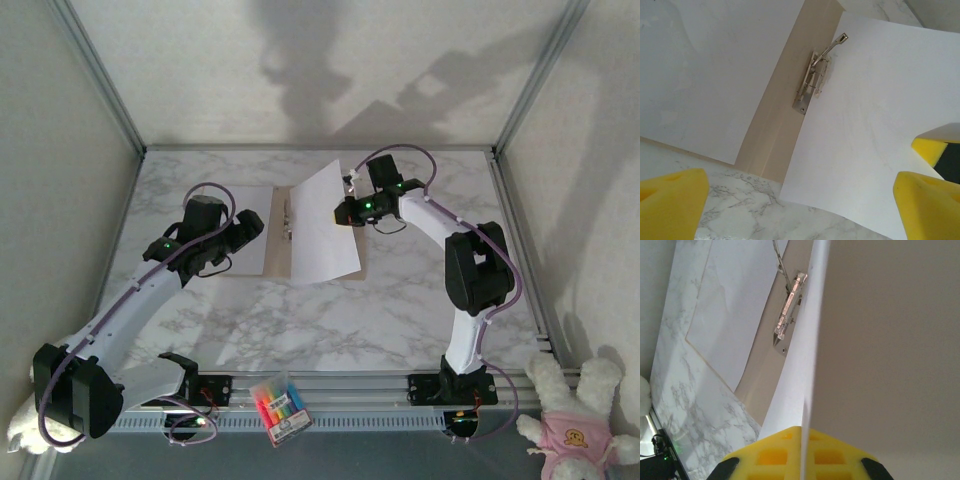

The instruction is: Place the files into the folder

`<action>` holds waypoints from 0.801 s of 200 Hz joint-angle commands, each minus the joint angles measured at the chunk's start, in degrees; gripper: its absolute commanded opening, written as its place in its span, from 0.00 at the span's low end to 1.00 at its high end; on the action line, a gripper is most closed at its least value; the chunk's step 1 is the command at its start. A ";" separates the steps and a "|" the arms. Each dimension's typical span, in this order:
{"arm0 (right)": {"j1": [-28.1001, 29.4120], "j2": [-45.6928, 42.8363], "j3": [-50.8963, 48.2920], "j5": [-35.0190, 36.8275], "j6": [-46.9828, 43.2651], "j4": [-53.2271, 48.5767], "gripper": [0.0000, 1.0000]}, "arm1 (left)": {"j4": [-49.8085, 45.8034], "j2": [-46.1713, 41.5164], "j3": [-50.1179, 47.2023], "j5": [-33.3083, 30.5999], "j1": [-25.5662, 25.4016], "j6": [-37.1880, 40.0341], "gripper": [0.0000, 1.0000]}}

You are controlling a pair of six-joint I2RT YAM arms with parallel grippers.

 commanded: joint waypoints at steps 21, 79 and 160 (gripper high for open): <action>0.38 0.61 1.12 -1.19 0.98 1.71 0.00 | -0.68 -1.31 -0.24 0.67 0.44 0.46 0.95; 0.38 5.53 5.59 1.14 1.81 -0.27 0.00 | -0.60 -0.90 -0.32 0.94 0.53 0.66 0.95; -0.35 10.76 10.33 3.45 5.10 -3.31 0.00 | -0.59 -0.50 -0.50 1.00 0.53 0.66 0.95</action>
